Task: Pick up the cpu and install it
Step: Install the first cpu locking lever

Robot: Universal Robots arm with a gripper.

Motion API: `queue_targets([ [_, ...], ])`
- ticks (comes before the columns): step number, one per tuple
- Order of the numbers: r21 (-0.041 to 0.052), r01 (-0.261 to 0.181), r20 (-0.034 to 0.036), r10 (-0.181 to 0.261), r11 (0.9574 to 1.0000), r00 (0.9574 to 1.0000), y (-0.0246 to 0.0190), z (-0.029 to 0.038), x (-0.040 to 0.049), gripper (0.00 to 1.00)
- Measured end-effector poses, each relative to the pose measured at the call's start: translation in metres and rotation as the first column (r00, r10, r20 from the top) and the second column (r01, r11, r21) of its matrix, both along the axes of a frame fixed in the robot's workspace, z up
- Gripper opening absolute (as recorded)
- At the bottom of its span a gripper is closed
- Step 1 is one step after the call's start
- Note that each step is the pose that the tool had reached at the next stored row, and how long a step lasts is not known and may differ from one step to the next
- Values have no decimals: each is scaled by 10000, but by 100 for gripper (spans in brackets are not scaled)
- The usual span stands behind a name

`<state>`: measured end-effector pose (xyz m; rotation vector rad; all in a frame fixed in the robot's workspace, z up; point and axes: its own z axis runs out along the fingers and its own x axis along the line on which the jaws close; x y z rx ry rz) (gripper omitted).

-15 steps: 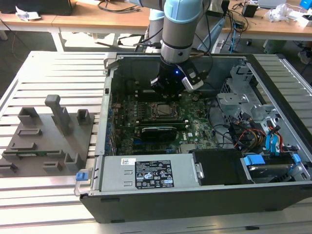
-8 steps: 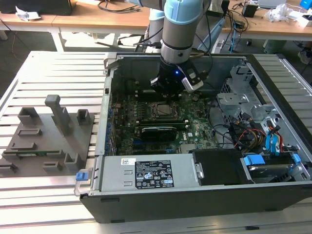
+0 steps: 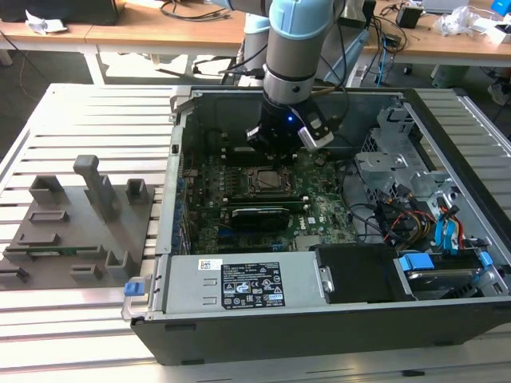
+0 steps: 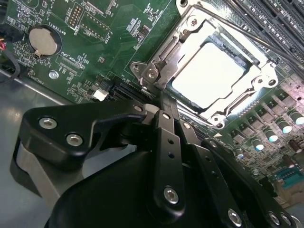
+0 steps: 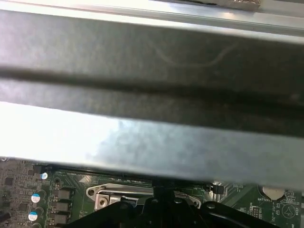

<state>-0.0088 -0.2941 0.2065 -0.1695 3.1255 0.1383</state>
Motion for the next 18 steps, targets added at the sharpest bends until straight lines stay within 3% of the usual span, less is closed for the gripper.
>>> queue_targets([
  [5, 1, 0, 5, 0, 10000, 10000, 0, 39, -1, 11],
  [18, 13, 0, -5, 0, 10000, 10000, -4, 12, 12, 11],
])
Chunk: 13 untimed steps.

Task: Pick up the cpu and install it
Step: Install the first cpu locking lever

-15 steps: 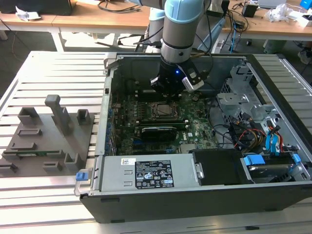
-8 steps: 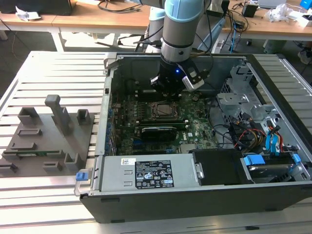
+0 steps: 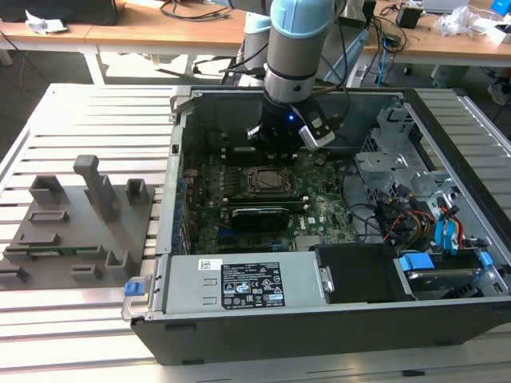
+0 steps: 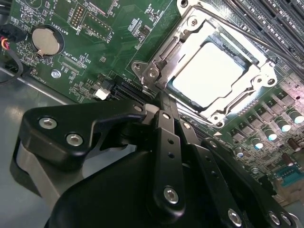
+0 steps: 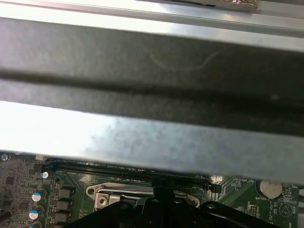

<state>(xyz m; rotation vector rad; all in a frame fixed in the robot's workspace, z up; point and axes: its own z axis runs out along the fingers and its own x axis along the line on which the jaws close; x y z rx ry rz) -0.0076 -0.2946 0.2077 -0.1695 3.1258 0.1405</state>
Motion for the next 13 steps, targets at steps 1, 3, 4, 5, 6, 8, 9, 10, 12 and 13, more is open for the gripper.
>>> queue_targets([
  [1, 0, 0, -5, 0, 10000, 10000, -1, -8, 6, 11],
  [3, -1, 0, -14, 0, 10000, 10000, -2, -20, 15, 11],
  [4, -1, 0, -16, 0, 10000, 10000, -2, -24, 18, 11],
  [5, -1, 0, -18, 0, 10000, 10000, -2, -28, 20, 11],
  [6, 0, 0, -19, 0, 10000, 10000, -3, -32, 22, 11],
  [8, -3, 0, -22, 0, 10000, 10000, -3, -39, 27, 11],
  [9, -3, -1, -22, 1, 10000, 10000, -4, -42, 28, 11],
  [10, -4, 0, -22, 0, 10000, 10000, -4, -44, 30, 11],
  [12, -4, 0, -24, 0, 10000, 10000, -4, -49, 34, 11],
  [13, -3, 1, -24, -1, 10000, 10000, -3, -52, 36, 11],
])
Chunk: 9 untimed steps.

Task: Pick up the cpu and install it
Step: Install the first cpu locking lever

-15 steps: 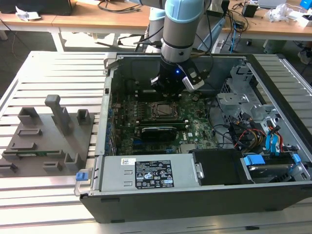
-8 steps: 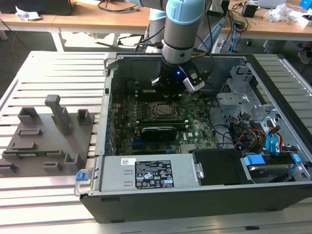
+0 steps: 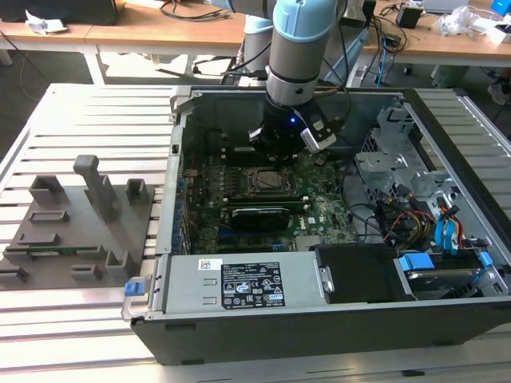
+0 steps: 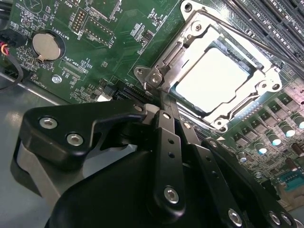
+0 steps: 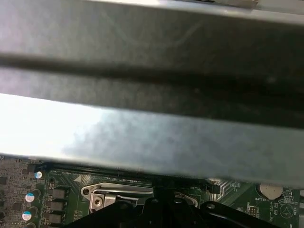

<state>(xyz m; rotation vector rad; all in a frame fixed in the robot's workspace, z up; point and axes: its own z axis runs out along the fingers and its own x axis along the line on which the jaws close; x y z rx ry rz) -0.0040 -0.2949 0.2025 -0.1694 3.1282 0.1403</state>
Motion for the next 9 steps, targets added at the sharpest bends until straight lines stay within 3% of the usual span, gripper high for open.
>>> queue_targets([
  [9, 4, -3, 1, 3, 10000, 10000, 5, -24, 11, 11],
])
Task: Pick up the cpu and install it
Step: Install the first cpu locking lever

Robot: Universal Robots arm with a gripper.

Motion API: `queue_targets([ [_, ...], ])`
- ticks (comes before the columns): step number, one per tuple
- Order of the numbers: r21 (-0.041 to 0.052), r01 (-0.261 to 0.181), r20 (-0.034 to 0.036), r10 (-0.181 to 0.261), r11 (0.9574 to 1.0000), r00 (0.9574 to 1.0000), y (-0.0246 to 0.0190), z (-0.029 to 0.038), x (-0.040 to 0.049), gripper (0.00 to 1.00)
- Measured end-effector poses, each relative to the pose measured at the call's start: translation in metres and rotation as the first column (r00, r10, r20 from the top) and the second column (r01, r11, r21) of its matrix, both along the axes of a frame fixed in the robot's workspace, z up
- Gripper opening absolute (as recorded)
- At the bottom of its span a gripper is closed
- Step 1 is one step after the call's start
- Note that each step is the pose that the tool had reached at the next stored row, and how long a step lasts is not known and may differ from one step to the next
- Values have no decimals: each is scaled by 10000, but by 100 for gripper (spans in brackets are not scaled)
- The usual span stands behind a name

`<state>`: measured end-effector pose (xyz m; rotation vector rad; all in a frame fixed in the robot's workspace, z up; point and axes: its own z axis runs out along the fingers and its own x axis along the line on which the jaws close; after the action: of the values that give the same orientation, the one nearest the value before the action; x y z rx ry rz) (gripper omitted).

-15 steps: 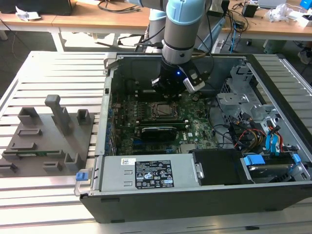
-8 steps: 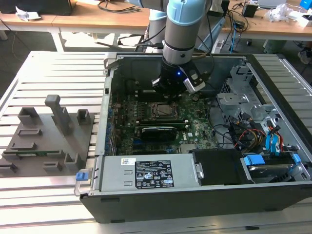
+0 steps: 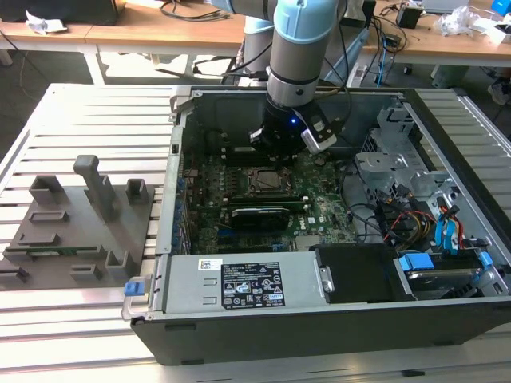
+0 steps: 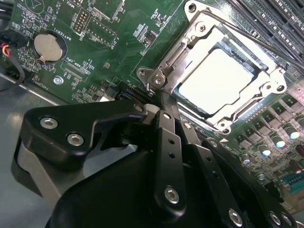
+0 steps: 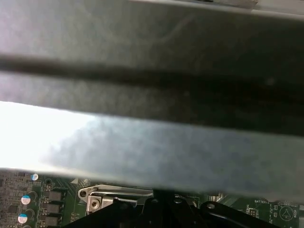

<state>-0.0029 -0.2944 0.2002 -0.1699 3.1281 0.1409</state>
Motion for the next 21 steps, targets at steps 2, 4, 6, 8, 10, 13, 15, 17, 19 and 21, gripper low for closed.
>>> queue_targets([
  [2, -4, 3, -1, -3, 10000, 10000, 2, 0, -1, 11],
  [4, -10, 4, -2, -4, 10000, 10000, 9, 1, -2, 11],
  [6, -4, 3, -1, -3, 10000, 10000, 44, 0, -1, 11],
  [8, 1, 2, -1, -2, 10000, 10000, 53, -1, -1, 11],
  [10, 8, 2, 5, -2, 10000, 10000, 54, 8, -2, 11],
  [13, -2, 3, 12, -3, 10000, 10000, 31, 45, -5, 11],
  [15, -36, 3, 13, -3, 10000, 10000, -24, 48, -6, 11],
  [17, -106, 2, 15, -2, 9999, 10000, -79, 49, -7, 11],
  [19, -246, 5, 19, -5, 9997, 10000, -101, 58, -9, 11],
  [21, -521, 4, 26, -3, 9986, 10000, -118, 78, -12, 11],
])
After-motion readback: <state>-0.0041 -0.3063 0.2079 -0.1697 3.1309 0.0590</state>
